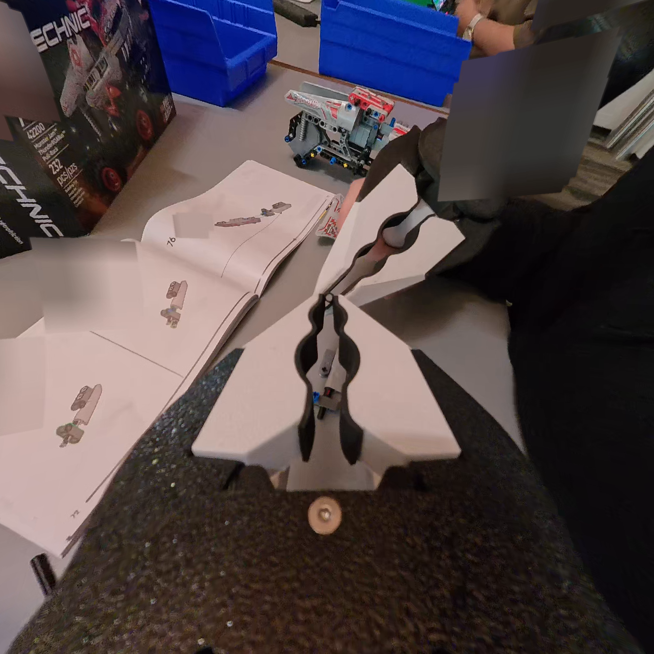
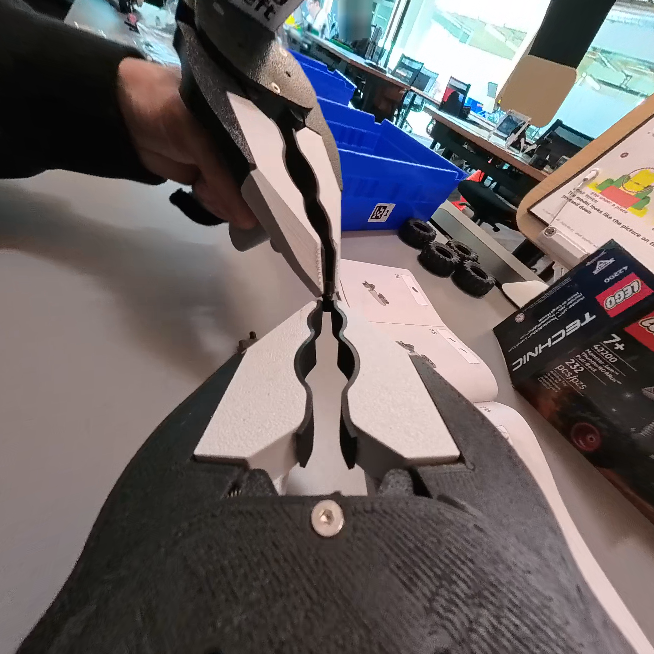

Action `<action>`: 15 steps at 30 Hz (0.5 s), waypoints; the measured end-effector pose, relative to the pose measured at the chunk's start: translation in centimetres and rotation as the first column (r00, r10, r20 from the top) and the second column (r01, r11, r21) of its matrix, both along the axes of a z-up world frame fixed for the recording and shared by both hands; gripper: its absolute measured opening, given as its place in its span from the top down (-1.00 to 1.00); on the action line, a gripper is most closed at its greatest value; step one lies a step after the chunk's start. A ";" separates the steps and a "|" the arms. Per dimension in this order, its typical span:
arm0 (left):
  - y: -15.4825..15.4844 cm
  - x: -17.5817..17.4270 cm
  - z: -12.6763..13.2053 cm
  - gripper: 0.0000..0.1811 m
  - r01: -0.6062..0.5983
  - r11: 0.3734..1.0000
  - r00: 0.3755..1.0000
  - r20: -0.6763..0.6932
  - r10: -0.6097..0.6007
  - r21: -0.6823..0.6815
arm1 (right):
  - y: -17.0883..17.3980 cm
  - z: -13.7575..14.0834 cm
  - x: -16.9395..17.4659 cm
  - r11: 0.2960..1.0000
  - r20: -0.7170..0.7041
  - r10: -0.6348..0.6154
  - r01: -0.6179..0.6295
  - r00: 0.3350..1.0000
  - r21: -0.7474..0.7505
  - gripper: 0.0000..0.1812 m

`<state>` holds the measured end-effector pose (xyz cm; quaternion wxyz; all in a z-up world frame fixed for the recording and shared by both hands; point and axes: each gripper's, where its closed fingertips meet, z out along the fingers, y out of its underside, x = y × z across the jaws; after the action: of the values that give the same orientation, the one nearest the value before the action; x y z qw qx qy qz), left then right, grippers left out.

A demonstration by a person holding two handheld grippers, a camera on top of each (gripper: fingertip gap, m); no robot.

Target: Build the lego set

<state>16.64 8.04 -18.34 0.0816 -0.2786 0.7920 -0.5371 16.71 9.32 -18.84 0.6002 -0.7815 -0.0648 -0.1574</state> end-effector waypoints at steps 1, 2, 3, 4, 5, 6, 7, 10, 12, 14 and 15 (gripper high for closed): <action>0.0 0.0 0.0 0.98 -0.004 1.000 1.000 -0.003 0.004 0.008 | 0.0 0.0 0.1 1.000 0.014 -0.006 0.006 1.000 -0.010 0.98; 0.0 0.1 0.0 0.98 -0.010 1.000 1.000 -0.004 0.010 0.011 | 0.0 0.0 0.2 1.000 0.031 -0.016 0.016 0.999 -0.015 0.98; 0.0 0.1 0.0 0.98 -0.015 1.000 1.000 -0.003 0.015 0.012 | 0.0 0.0 0.2 0.999 0.046 -0.024 0.025 0.999 -0.019 0.98; 0.0 0.2 0.0 0.98 -0.017 1.000 1.000 -0.003 0.017 0.012 | 0.0 0.0 0.2 0.999 0.054 -0.029 0.030 0.998 -0.022 0.98; 0.1 0.2 0.1 0.99 -0.018 1.000 1.000 -0.005 0.018 0.012 | 0.0 0.0 0.2 0.999 0.055 -0.030 0.031 0.998 -0.022 0.98; 0.1 0.2 0.1 0.99 -0.022 1.000 1.000 -0.005 0.022 0.007 | 0.1 0.1 0.3 0.999 0.051 -0.033 0.034 0.998 -0.014 0.98; 0.1 0.3 0.3 0.99 -0.029 1.000 1.000 -0.005 0.029 -0.005 | 0.1 0.3 0.3 0.999 0.042 -0.036 0.036 0.998 0.000 0.98; 0.0 0.3 0.6 0.99 -0.044 0.998 0.999 -0.014 0.043 -0.054 | 0.1 0.6 0.3 0.999 -0.009 -0.033 0.033 0.999 0.033 0.98; 0.0 0.4 0.9 0.99 -0.055 0.994 0.998 -0.017 0.054 -0.100 | 0.1 0.9 0.4 0.997 -0.045 -0.036 0.039 0.998 0.067 0.98; -0.1 0.3 1.3 0.98 -0.047 0.987 0.999 -0.018 0.045 -0.152 | 0.1 1.3 0.3 0.994 -0.086 -0.025 0.035 0.996 0.107 0.98; -0.1 0.2 1.5 0.98 -0.038 0.985 0.999 -0.015 0.036 -0.169 | 0.1 1.5 0.2 0.992 -0.103 -0.017 0.030 0.995 0.122 0.98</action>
<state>16.79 7.96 -16.88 0.0626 -0.3024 0.7386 -0.5992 16.87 9.40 -17.36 0.6480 -0.7506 -0.0153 -0.1284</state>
